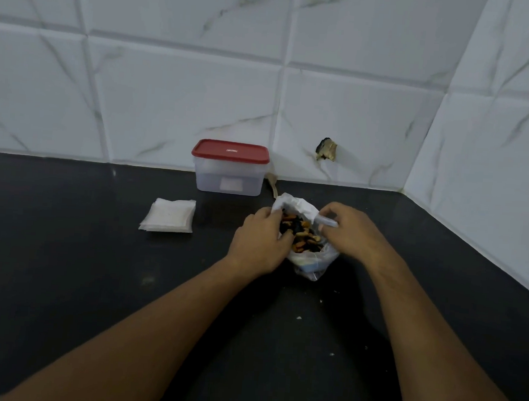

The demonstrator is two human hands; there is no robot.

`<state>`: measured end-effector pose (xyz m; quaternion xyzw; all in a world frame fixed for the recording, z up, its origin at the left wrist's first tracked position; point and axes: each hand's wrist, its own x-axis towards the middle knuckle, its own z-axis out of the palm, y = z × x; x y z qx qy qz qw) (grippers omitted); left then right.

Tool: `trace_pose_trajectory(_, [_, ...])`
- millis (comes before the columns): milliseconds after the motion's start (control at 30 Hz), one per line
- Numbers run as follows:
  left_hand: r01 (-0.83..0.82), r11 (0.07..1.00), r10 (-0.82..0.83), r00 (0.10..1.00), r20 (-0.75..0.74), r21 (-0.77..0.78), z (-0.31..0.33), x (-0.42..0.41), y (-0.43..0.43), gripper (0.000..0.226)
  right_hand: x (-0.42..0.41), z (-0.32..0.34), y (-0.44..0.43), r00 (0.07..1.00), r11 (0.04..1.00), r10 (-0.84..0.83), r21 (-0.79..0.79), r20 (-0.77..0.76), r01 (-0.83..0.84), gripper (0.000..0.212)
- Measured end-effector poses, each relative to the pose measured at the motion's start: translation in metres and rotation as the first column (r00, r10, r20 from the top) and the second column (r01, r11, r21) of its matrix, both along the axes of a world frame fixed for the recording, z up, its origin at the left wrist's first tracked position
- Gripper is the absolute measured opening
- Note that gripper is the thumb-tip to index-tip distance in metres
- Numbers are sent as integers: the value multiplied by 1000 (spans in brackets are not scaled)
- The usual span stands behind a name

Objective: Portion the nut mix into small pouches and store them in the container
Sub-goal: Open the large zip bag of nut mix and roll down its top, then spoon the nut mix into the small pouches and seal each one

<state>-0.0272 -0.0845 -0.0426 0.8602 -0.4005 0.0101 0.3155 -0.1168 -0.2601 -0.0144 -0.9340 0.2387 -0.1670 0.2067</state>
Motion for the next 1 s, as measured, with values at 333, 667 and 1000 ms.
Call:
trace_pose_trajectory(333, [-63,989,62,998,-11,-136,19,26,33,49,9,8,34,973,982,69,-187,218,-28,25])
trace_pose_trajectory(667, [-250,912,213,966,146,327,16,85,121,60,51,24,121,953,890,303,-348,-31,-294,23])
trace_pose_trajectory(1000, [-158,867,105,985,137,472,3,52,171,61,59,15,169,897,853,389,-285,-210,-436,22])
